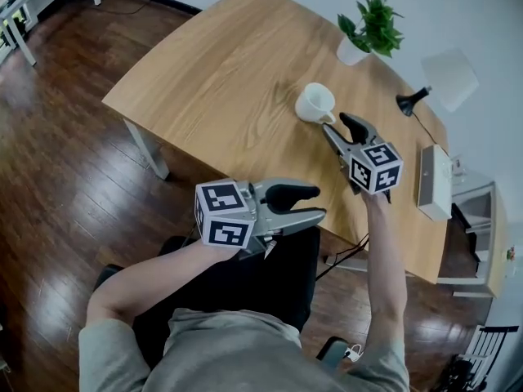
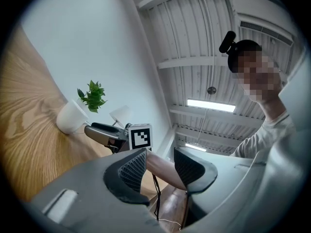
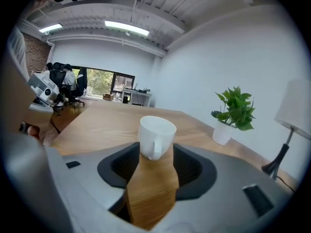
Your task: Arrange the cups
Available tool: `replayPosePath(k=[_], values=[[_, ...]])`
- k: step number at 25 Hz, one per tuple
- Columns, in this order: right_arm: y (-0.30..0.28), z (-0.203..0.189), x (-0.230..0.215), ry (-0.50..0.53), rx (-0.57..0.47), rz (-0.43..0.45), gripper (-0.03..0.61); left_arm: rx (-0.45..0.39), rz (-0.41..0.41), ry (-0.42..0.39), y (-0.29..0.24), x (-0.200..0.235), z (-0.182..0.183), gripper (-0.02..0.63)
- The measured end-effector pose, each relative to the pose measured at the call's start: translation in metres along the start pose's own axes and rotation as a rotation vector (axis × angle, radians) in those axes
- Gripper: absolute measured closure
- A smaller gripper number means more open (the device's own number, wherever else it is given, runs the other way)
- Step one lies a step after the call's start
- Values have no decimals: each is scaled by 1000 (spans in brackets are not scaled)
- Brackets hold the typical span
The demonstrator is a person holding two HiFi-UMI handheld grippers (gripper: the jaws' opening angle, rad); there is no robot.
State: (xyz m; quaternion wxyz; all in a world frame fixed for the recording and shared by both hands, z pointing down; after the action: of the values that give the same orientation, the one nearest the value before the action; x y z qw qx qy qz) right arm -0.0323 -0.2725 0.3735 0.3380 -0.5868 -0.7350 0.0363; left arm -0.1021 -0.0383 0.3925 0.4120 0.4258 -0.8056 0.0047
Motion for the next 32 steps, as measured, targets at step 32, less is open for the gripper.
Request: replayPosePath(k=[32], values=[[373, -240, -149, -462, 171, -765, 512, 204, -174, -2, -159, -6, -47, 426]])
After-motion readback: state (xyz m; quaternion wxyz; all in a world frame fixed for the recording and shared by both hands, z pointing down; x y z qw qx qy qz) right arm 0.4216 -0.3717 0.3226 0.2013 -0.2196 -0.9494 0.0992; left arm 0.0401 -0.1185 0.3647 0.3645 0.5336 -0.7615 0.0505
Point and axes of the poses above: the fingertips, and each gripper's own axes: y backward along the fingers, x to its left, z out of its top, the point moved 9 cm from there along y, backward along the fingers, and after that the axes turned 13 degrees about y, right-handed, at the moved point
